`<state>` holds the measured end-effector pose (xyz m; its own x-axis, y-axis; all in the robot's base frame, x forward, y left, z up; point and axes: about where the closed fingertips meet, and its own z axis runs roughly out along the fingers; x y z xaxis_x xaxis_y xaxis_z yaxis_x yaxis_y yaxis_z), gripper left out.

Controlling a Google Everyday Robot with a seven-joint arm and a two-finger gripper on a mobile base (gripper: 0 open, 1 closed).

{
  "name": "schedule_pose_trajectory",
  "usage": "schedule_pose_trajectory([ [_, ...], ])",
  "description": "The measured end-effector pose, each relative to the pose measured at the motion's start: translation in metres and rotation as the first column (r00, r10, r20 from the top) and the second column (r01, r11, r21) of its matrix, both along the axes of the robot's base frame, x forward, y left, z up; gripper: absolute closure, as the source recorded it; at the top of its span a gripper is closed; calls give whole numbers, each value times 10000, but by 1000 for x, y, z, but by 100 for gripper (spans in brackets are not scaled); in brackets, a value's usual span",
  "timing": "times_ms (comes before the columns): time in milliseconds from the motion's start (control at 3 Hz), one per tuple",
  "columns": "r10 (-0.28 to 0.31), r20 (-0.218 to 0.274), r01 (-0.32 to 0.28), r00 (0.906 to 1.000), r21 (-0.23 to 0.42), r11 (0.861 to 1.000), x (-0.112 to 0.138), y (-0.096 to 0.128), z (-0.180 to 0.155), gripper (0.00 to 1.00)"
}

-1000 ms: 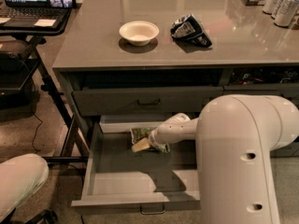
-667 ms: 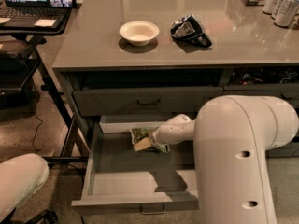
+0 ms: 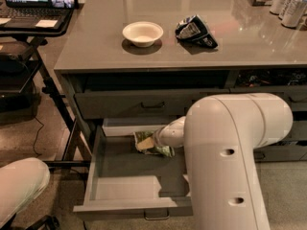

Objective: Pick green jalapeno chip bag from middle drawer and place on counter

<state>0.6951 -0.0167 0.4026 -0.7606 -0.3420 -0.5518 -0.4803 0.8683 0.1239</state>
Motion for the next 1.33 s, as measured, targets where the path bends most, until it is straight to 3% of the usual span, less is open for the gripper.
schedule_pose_trajectory([
  [667, -552, -237, 563, 9982, 467, 9973, 4, 10, -16, 0],
  [1000, -806, -497, 838, 9955, 654, 9943, 2, 14, -26, 17],
  [1333, -916, -682, 966, 9935, 742, 9925, 0, 17, -31, 41],
])
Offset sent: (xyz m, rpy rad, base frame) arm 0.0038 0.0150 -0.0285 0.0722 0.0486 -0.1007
